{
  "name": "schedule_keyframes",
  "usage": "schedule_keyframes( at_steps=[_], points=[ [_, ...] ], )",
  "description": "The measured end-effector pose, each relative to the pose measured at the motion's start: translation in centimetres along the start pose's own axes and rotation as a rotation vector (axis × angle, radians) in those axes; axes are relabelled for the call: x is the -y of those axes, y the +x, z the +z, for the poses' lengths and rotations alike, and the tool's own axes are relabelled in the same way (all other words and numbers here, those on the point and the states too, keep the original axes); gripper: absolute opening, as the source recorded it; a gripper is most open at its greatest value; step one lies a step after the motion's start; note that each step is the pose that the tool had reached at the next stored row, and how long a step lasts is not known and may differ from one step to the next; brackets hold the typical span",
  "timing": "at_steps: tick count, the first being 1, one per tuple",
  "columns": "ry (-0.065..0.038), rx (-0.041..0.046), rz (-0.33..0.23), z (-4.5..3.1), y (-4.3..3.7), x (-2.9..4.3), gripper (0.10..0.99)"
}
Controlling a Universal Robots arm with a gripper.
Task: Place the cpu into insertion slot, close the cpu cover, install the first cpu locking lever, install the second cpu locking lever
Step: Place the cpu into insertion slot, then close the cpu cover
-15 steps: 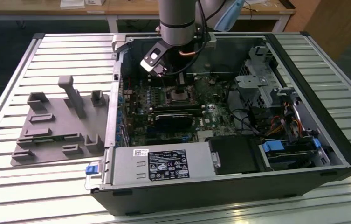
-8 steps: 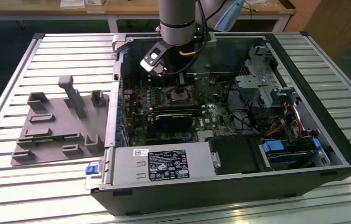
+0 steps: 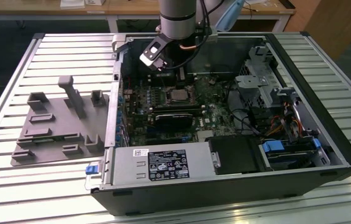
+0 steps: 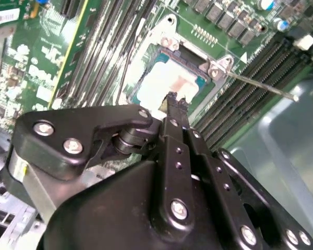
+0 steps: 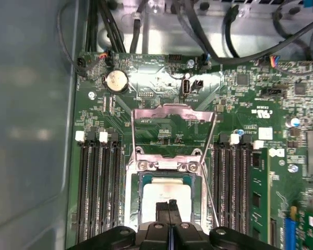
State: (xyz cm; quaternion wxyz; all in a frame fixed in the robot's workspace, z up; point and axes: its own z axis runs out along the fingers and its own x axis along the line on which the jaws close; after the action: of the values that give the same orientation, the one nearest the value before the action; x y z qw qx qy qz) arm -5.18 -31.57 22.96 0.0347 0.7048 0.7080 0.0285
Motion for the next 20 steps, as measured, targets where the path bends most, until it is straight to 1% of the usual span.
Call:
schedule_keyframes(
  at_steps=[4,8,15,20],
  points=[
    [0.0,0.0,0.001,-0.95,-0.01,-0.09,0.102],
    [0.0,0.0,0.002,-1.62,-0.01,-0.15,0.102],
    [0.0,0.0,0.002,-1.86,-0.02,-0.17,0.102],
    [0.0,-0.0001,0.002,-1.89,-0.02,-0.17,0.102]
  ],
)
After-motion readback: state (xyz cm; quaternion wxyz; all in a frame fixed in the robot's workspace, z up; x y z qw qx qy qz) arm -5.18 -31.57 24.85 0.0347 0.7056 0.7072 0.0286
